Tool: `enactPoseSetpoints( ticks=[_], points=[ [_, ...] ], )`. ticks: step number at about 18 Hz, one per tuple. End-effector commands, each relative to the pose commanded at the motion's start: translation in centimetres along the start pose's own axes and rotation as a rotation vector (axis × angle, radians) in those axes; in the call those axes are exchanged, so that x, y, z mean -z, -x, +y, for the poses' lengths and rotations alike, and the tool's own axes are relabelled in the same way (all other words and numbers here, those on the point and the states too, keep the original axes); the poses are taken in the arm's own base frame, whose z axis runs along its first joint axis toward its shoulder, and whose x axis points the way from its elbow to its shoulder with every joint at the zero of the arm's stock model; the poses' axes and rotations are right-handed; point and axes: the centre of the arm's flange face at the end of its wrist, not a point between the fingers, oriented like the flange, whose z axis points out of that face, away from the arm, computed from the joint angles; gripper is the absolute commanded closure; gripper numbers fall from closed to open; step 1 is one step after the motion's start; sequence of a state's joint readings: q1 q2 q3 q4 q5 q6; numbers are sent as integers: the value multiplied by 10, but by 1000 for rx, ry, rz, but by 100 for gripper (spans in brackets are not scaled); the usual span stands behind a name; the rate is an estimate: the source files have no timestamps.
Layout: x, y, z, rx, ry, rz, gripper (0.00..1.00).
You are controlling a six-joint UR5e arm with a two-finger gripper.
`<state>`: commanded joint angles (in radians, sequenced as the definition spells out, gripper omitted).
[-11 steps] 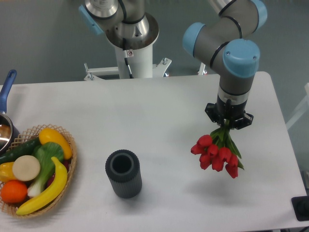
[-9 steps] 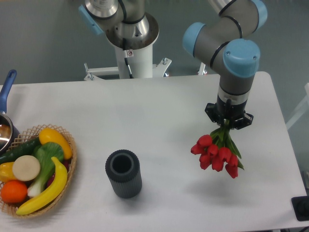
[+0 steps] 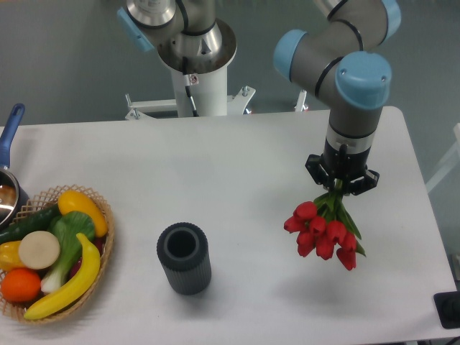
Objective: Insert the flowers into the vase
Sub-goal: 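Lower the held red tulip bunch slightly with the gripper, then carry the tulip bunch over the grey vase and lower stems in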
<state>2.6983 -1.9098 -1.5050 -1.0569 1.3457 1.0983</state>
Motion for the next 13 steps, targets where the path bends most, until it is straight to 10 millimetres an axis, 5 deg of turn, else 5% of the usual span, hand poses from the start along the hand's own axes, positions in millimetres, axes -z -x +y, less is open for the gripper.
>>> enactPoseSetpoints(
  ticks=[5, 13],
  points=[
    [15, 2, -31, 16, -250, 71, 100],
    [30, -21, -85, 39, -581, 234, 100]
  ],
)
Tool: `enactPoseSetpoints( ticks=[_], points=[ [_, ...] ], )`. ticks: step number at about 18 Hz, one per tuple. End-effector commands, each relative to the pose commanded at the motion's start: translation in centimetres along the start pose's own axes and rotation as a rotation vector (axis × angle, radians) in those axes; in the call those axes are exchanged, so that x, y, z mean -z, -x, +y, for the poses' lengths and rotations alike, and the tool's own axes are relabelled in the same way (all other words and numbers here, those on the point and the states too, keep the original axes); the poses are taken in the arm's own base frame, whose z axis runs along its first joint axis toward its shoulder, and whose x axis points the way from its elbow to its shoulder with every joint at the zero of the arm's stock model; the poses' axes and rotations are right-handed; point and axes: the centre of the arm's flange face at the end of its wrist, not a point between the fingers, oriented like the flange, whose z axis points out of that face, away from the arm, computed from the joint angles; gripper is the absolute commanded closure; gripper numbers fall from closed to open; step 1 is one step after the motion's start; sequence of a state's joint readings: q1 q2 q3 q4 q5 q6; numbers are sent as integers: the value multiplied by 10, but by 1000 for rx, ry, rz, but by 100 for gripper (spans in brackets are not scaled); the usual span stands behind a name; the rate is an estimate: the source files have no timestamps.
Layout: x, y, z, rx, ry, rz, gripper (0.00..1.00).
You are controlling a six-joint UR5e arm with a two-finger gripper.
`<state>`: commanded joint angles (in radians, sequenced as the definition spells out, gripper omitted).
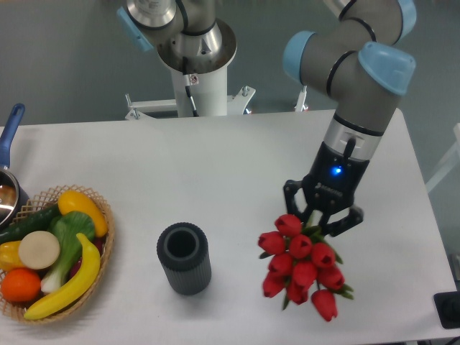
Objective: Insert the flowers into the vase
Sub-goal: 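Carry the tulip bunch over the grey vase and lower stems in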
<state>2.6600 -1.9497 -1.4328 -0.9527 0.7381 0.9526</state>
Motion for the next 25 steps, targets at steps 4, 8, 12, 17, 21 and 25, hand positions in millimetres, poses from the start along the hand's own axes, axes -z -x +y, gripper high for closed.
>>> enactPoseSetpoints(
  ticks=[4, 8, 12, 17, 21, 25],
  points=[
    [-15, -28, -26, -104, -131, 33, 100],
    [-14, -38, -36, -91, -243, 110, 100],
    [-19, -50, -43, -100, -250, 131, 100],
    [-27, -71, -57, -115, -281, 187, 100],
    [-30, -86, -65, -88, -319, 248, 100],
    [-41, -98, -51, -62, -326, 296, 99]
  ],
)
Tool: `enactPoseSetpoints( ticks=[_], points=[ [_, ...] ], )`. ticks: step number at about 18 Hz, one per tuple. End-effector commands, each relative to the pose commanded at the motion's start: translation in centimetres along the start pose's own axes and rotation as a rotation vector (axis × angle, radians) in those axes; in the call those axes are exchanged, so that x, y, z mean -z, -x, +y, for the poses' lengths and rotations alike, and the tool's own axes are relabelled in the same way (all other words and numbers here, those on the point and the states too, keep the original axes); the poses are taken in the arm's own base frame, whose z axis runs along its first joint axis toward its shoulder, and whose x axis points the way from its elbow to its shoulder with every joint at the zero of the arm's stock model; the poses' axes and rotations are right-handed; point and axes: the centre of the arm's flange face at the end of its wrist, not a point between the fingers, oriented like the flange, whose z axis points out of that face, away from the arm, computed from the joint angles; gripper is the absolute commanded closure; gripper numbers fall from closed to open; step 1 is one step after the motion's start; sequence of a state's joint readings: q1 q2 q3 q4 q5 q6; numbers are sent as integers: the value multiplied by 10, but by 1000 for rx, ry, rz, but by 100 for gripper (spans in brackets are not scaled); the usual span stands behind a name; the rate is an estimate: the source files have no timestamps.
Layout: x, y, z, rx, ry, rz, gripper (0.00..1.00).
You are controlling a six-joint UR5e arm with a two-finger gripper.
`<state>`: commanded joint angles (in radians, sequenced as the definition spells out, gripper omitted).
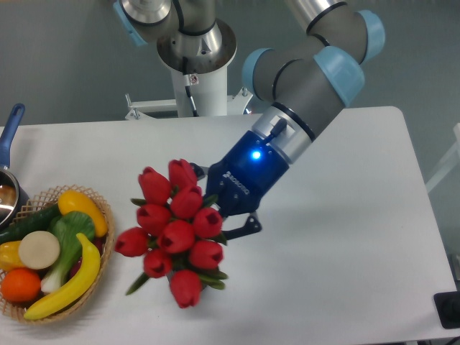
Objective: Insert the flowers into the vase
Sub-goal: 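Carry the tulip bunch over the grey vase and lower stems in, then push the tulip stems down into the grey vase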
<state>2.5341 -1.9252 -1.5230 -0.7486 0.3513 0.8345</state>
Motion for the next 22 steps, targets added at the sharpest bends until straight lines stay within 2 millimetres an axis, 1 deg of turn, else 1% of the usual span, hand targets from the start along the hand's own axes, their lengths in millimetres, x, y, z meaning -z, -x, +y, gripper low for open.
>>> enactPoseSetpoints(
  ticks=[4, 10, 14, 17, 19, 22],
  points=[
    [-3, -7, 19, -27, -21, 6, 97],
    [-1, -3, 22, -39, -22, 0, 96],
    [-5, 0, 30, -51, -18, 5, 95],
    [-9, 2, 40, -38, -12, 11, 94],
    [-13, 1, 54, -33, -6, 19, 93],
    [-20, -4, 82, -59, 6, 36, 92]
  ],
)
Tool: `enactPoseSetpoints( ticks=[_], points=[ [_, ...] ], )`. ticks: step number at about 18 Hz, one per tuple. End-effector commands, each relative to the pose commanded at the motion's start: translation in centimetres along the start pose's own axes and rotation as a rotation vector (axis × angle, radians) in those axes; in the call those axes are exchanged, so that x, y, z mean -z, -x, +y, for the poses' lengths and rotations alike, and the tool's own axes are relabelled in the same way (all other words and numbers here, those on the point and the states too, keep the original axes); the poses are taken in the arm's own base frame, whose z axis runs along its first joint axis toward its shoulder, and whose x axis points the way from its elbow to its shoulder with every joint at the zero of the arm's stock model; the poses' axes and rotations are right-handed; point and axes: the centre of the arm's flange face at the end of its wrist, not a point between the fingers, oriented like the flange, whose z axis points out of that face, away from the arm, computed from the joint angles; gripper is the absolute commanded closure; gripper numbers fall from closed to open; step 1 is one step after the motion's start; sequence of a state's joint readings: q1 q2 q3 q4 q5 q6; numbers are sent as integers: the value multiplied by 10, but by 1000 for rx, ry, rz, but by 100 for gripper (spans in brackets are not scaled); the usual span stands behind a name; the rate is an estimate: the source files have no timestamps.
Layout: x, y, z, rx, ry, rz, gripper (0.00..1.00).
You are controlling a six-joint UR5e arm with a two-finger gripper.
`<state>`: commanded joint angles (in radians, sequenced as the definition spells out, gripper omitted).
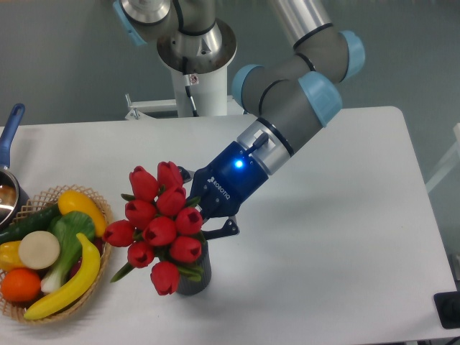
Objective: Insert the flowers into the vase
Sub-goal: 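Push the tulip stems down into the grey vase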
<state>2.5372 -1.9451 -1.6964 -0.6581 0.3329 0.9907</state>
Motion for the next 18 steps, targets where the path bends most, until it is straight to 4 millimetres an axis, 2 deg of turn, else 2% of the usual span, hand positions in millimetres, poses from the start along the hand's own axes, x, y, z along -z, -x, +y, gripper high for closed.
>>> enactPoseSetpoints(
  ticks=[5, 8, 14, 16, 18],
  points=[
    [-8, 2, 22, 21, 13, 11, 91],
    [-11, 5, 35, 10, 19, 16, 86],
    [-11, 1, 64, 8, 32, 21, 83],
    [-11, 1, 68, 9, 34, 20, 78],
    [-8, 2, 73, 13, 35, 17, 66]
  ],
)
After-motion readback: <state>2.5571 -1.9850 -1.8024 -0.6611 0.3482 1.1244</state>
